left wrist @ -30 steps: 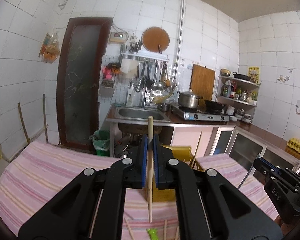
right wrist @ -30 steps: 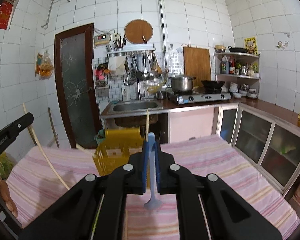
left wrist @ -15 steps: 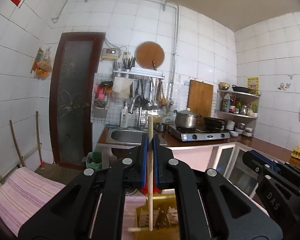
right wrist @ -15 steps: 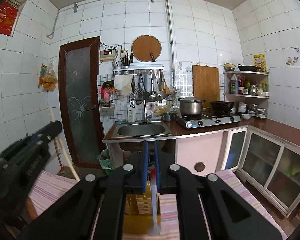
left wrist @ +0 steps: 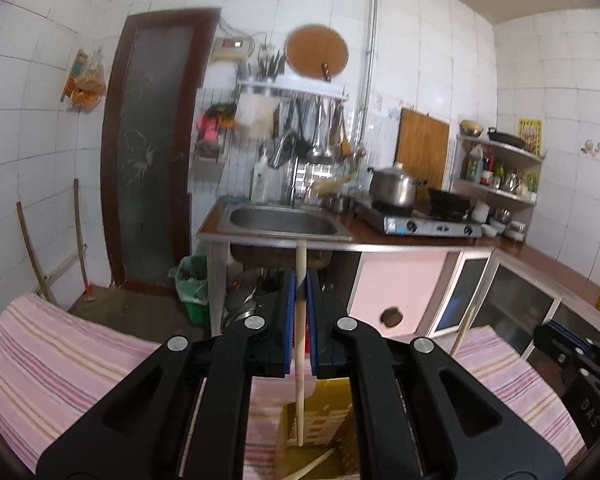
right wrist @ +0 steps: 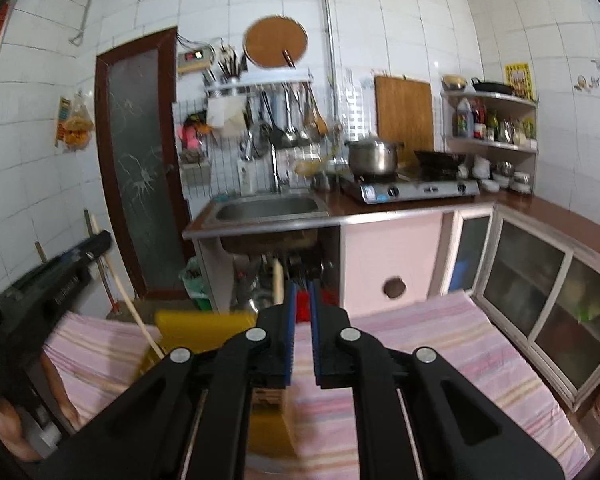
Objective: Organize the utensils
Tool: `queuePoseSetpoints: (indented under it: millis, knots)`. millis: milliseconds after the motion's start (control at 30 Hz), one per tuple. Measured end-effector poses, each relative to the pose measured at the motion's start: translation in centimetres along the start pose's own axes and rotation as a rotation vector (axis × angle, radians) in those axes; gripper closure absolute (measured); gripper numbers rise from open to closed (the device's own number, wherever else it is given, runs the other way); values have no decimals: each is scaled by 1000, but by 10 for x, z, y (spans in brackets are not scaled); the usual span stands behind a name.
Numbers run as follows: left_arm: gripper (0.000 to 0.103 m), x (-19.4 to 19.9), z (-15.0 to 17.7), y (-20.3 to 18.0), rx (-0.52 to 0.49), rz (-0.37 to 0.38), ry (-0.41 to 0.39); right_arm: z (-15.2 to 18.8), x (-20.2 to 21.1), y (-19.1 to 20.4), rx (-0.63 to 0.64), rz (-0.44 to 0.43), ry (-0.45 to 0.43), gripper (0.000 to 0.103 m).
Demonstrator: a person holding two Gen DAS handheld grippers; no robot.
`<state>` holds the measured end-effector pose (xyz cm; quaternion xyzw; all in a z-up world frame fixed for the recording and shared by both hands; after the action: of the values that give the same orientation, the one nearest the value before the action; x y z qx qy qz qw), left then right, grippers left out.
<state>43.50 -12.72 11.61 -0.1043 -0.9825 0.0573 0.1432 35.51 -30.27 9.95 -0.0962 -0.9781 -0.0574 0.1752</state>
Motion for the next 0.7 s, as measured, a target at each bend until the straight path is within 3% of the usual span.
queuePoseSetpoints:
  millis: [33, 67, 100, 167, 267, 433, 700]
  knots:
    - [94, 0, 1, 3, 2, -3, 9, 8, 0, -7, 1, 15, 14, 95]
    - [84, 3, 2, 7, 6, -5, 25, 15, 0, -12, -1, 24, 25, 88]
    - [76, 7, 2, 11, 14, -5, 28, 21, 0, -16, -5, 31, 40, 65]
    - [49, 20, 1, 20, 36, -13, 20, 35, 4, -27, -25, 36, 66, 40]
    - [30, 43, 1, 30, 32, -24, 23, 54, 11, -33, -8, 46, 101, 40]
    - [9, 82, 21, 50, 12, -53, 75, 92, 23, -24, 4, 18, 187, 39]
    - [5, 106, 99, 88, 5, -106, 254, 178, 31, 15, 58, -53, 372, 39]
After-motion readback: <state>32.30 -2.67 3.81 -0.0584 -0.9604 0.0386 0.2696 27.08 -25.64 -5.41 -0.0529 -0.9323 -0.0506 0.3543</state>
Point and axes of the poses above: each gripper's, at about its wrist camera, not at the fingertips, and x roughly against the way its jaws point, y to its left, z to its underside, the point moved 7 cm from there along -x, roughly the way its jaws point, and after that the axes turned 2 degrees about z, right-handed, at the moved point
